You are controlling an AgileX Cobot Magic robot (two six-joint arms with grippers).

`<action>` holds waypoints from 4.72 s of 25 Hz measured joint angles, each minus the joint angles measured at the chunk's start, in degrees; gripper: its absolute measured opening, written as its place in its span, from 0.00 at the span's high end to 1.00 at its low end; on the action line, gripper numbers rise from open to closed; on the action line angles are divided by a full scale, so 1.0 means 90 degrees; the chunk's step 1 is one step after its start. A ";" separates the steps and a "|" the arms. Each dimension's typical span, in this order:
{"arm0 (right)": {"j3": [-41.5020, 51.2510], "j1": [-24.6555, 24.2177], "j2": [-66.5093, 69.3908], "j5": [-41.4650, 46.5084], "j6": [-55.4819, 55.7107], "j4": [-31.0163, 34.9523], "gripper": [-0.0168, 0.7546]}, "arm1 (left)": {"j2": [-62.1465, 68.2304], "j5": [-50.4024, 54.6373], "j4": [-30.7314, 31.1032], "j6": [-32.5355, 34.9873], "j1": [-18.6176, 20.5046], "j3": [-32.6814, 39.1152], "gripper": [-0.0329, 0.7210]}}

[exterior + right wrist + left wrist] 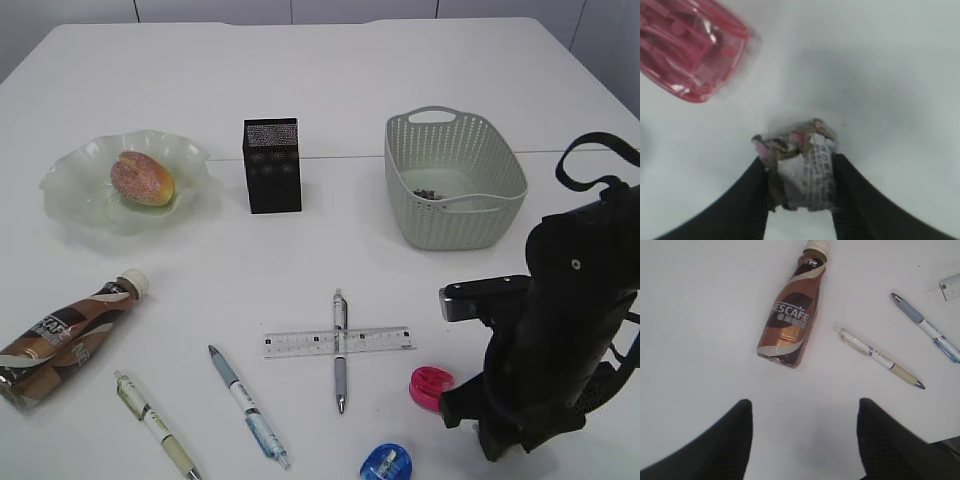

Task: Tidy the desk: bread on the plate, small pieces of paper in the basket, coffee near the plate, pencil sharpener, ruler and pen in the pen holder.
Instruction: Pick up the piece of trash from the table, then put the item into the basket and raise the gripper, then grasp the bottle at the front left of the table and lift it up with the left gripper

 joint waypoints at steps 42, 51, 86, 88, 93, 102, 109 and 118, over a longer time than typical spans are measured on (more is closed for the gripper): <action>-0.6513 -0.1318 0.1895 0.1441 0.0333 -0.0932 0.25 | 0.0000 -0.0115 0.0000 0.0000 0.0000 0.0000 0.32; -0.6612 -0.1318 0.1895 0.3352 -0.0081 -0.0932 0.29 | 0.0022 -0.0139 0.0000 0.0000 0.0000 0.0000 0.32; -0.1089 -0.0449 -0.2169 0.2986 -0.0998 -0.0596 0.35 | 0.2107 -0.0822 0.0118 0.2275 0.0000 0.0000 0.31; -0.1089 -0.0449 -0.2169 0.2962 -0.1001 -0.0584 0.35 | 0.2499 -0.1184 0.0206 0.2280 0.0000 0.0000 0.29; -0.1089 -0.0449 -0.2169 0.2962 -0.1001 -0.0584 0.35 | 0.3092 -0.1977 0.0269 0.2280 0.0000 0.0000 0.16; -0.1089 -0.0449 -0.2169 0.2952 -0.1001 -0.0573 0.35 | 0.3749 -0.2387 0.0415 0.2290 0.0000 -0.0012 0.11; -0.1089 -0.0449 -0.2169 0.2952 -0.1012 -0.0573 0.36 | 0.4231 -0.2764 0.0445 0.2290 0.0000 -0.0012 0.12; -0.1089 -0.0449 -0.2169 0.2936 -0.1012 -0.0573 0.36 | 0.4717 -0.3127 0.0460 0.2290 0.0000 -0.0038 0.16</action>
